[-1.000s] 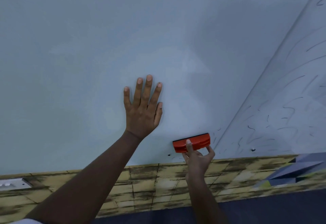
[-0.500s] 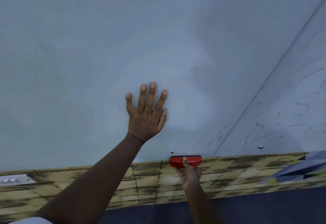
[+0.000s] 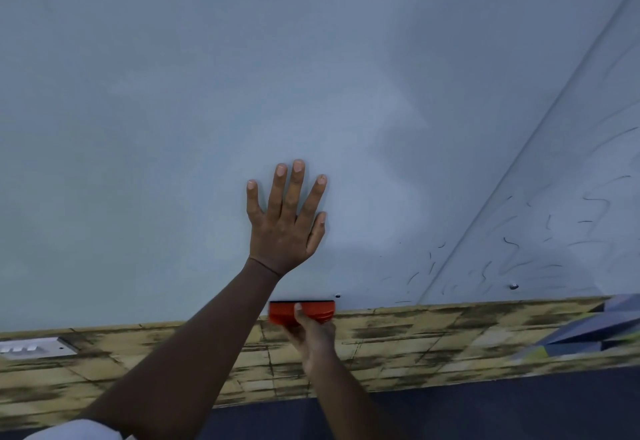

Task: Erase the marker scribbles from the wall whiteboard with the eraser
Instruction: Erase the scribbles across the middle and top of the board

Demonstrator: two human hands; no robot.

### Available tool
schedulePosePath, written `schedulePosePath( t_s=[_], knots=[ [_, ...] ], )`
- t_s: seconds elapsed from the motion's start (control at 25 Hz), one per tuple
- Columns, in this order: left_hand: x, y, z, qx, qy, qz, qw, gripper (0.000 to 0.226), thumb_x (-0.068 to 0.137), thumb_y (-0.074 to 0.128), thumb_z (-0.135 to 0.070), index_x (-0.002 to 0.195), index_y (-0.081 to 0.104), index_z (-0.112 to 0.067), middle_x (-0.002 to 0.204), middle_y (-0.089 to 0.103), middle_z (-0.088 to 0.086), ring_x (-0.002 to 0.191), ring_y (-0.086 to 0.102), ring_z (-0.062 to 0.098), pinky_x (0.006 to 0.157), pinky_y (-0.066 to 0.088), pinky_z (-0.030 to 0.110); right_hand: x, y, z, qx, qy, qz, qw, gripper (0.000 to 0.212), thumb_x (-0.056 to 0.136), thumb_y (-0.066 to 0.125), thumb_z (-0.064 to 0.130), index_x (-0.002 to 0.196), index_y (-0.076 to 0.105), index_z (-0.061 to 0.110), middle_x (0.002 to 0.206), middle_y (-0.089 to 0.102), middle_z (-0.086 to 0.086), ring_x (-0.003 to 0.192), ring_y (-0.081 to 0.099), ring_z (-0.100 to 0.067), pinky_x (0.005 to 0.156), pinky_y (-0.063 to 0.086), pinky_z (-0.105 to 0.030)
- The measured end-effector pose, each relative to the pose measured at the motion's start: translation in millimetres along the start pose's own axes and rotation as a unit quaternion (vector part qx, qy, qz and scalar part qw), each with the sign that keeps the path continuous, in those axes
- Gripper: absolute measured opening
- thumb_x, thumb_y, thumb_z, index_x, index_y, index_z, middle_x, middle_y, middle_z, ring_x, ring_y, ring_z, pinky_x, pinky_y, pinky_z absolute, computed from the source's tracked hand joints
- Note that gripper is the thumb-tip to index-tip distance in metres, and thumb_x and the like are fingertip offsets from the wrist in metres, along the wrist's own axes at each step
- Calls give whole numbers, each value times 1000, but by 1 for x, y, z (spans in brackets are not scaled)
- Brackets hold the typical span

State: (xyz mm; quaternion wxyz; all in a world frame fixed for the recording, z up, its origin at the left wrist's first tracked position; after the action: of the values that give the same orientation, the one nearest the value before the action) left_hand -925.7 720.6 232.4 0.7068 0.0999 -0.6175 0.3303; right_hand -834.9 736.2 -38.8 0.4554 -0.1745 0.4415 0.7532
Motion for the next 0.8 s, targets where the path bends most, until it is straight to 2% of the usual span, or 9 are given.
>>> schedulePosePath(
  t_s=[0.08,0.28,0.36,0.44,0.52,0.6,0.68,0.72,0.8],
  knots=[
    [-1,0,0,-2,-1,1,1000,78,104,45,-43,171,15,-17,179,1,15,166,3,33,131,0,63,4,-30,24,-16,-40,-37,998,69,81,81,2,140,44,1,129,63,-28,105,70,-44,64,65,-43],
    [-2,0,0,0,-4,-4,1000,77,105,45,-42,171,15,-16,179,1,15,166,3,33,131,0,62,2,-70,84,-81,-117,-87,986,71,93,75,12,153,37,11,139,58,-24,115,66,-48,93,57,-60],
    [-2,-1,0,3,-4,-6,1000,76,105,45,-42,171,16,-16,179,2,15,166,4,33,131,1,61,-8,-67,105,-116,-167,-104,974,75,97,71,16,158,28,14,144,55,-22,118,63,-47,94,56,-62],
    [-2,-1,-1,6,-5,-10,1000,75,105,44,-42,170,18,-16,179,3,15,166,5,33,131,1,61,-26,-56,126,-184,-249,-124,943,86,100,66,28,165,10,18,144,55,-16,120,64,-42,92,58,-59],
    [-2,-1,-2,11,-3,-13,1000,74,105,44,-41,170,19,-16,179,3,15,166,5,33,131,1,61,-50,-39,145,-232,-329,-120,907,92,100,61,42,166,-1,22,134,59,-9,114,67,-34,89,61,-53],
    [-2,-2,-1,11,-5,-13,1000,74,105,43,-42,170,18,-16,179,3,15,166,5,33,131,2,60,-69,-22,159,-244,-375,-112,887,94,99,60,48,166,-1,25,119,60,4,103,70,-23,84,64,-44],
    [-4,-2,-2,10,-4,-11,1000,75,106,43,-42,170,17,-16,179,2,15,166,4,33,131,2,60,-80,-9,168,-224,-392,-102,886,92,98,61,48,166,4,27,110,57,16,95,68,-11,78,65,-36],
    [-4,-1,-2,11,-2,-11,1000,75,106,43,-42,171,17,-16,179,2,15,166,4,33,131,2,60,-80,-6,170,-212,-389,-95,891,90,98,62,47,166,6,27,110,55,18,95,68,-12,79,65,-36],
    [-5,0,-2,7,-5,-10,1000,74,106,42,-42,171,17,-16,179,2,15,166,4,32,131,2,60,-77,-5,168,-184,-367,-81,908,89,98,63,44,166,9,27,117,57,9,104,69,-22,84,64,-43]
  ],
)
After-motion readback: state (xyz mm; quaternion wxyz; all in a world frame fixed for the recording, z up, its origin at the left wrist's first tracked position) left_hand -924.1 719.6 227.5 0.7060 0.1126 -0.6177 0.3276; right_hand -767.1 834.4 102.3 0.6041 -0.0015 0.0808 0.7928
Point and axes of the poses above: each hand's wrist, its own x-axis towards the middle knuckle, its own y-axis out of the palm, z = x × y, the point moved 8 cm from there along x, towards the middle knuckle
